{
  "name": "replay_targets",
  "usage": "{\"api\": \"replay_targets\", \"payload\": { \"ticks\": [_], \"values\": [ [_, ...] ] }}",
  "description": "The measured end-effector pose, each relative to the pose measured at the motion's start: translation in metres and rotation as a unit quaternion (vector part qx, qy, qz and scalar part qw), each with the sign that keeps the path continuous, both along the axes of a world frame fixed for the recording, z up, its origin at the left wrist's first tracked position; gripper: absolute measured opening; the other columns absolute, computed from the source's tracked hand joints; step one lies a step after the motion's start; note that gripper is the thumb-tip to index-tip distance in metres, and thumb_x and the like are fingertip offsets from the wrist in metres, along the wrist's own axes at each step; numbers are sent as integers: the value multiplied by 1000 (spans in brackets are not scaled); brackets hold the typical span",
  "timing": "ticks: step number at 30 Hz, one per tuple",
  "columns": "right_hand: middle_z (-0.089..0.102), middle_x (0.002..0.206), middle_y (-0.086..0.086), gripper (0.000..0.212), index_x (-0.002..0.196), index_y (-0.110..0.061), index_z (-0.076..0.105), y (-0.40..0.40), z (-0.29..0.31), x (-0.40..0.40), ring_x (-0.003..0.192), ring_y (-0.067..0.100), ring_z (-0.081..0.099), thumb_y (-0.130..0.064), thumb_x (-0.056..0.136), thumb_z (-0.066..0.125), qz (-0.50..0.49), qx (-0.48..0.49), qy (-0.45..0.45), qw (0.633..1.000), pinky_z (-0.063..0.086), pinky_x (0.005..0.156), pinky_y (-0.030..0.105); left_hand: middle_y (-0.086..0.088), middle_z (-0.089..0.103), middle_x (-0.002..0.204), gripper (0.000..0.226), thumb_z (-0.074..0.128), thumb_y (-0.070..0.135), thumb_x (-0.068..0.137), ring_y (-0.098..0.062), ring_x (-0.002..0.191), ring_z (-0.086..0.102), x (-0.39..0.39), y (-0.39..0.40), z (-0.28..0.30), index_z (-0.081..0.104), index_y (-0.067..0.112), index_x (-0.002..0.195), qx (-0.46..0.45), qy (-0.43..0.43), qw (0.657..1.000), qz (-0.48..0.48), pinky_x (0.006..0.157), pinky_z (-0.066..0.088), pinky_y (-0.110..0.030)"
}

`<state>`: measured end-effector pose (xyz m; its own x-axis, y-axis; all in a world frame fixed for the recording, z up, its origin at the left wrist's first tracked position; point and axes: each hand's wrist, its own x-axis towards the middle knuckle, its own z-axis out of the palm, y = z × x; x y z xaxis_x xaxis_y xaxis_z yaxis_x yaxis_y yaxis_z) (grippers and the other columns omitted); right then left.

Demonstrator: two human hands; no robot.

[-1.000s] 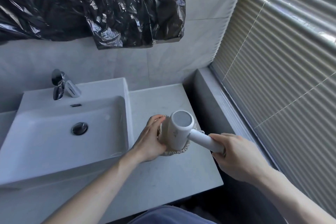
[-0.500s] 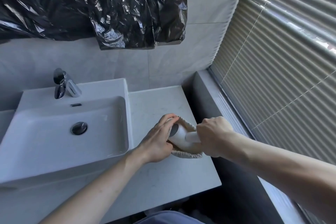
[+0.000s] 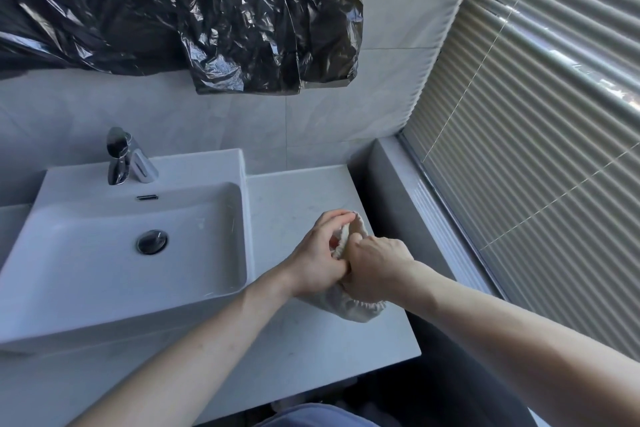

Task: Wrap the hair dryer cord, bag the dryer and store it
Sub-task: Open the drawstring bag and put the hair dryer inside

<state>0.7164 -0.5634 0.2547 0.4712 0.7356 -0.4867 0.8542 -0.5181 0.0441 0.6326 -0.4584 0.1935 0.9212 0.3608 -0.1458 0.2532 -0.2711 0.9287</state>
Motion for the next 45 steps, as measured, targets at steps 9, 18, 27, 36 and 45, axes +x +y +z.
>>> {"api": "replay_targets", "payload": {
  "ticks": [9,18,27,36,45],
  "values": [
    [56,80,0,25,92,-10,59,15,-2,11,89,23,59,-35,98,57,-36,-58,104,992,47,68,30,15,39,159,79,55,-13,86,-24,124,63,-12,8,-1,48,19,157,-41,18,999,-26,100,53,-21],
    [64,89,-6,51,95,-21,59,13,-36,16,87,22,66,-66,72,65,-94,15,118,988,50,69,32,13,50,155,86,49,-2,71,-12,105,67,-23,12,-5,52,17,155,-135,37,989,-39,84,58,-30],
    [61,84,-3,31,77,-29,48,13,-32,7,95,22,69,-43,91,71,-117,-15,198,973,54,74,33,0,69,122,78,47,-9,80,-3,89,68,-29,18,-9,54,19,152,-169,80,982,-34,72,52,-18],
    [75,111,-4,71,119,-34,58,17,-51,4,105,21,72,-67,58,74,-221,88,221,946,61,92,39,-16,68,137,82,47,-1,73,-15,98,66,-31,31,-19,58,24,151,-145,78,986,-34,81,52,-26],
    [72,101,1,31,106,-20,68,7,-75,19,97,17,67,-1,82,66,-340,93,500,791,55,82,30,-22,74,126,86,49,-3,66,-16,101,68,-34,40,-27,61,23,148,-182,87,979,-15,82,53,-28]
  ]
}}
